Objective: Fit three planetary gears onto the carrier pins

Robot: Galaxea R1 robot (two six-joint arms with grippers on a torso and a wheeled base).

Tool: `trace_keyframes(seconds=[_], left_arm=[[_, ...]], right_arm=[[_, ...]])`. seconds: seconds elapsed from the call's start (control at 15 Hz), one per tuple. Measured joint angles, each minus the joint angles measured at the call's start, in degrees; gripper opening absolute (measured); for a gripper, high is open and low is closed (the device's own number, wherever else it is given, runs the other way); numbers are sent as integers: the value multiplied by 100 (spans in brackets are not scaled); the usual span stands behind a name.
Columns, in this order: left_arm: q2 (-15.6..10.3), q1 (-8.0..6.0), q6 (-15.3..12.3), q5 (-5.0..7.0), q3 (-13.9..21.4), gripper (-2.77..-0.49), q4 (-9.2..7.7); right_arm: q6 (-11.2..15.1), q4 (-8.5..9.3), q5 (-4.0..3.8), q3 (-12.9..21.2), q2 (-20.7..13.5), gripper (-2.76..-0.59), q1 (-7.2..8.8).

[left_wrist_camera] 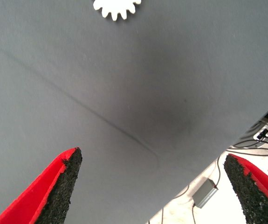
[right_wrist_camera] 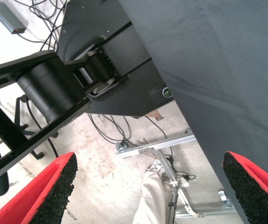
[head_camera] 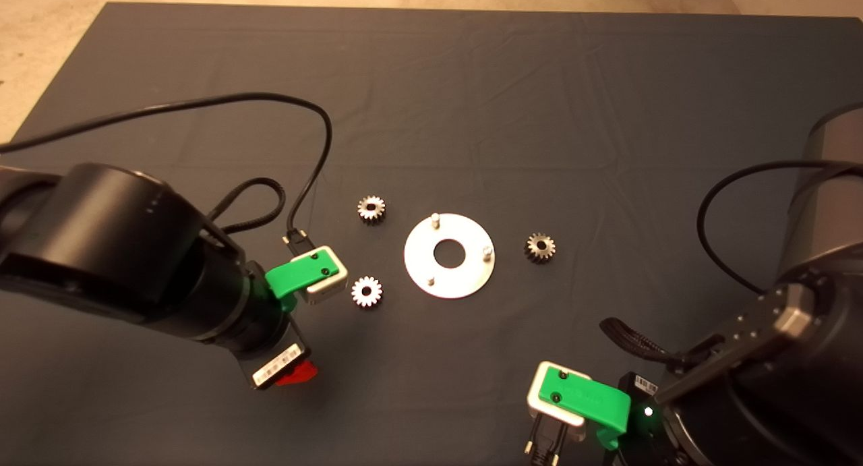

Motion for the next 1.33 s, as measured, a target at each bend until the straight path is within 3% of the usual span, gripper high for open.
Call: trace_keyframes(seconds=[0.2, 0.8, 1.07, 1.33], left_arm=[[266, 20, 151, 0, -315, -109, 148], [1100, 310, 321, -8, -989, -109, 405], [1248, 443, 493, -7, -1273, -109, 495], [1324, 460, 734, -4, -1565, -109, 556]], right_arm=[[0, 0, 0, 0, 0, -103, -52], [0, 0, 0, 0, -1, -103, -195], [0, 0, 0, 0, 0, -103, -199], [0, 0, -2, 0, -2, -103, -200]])
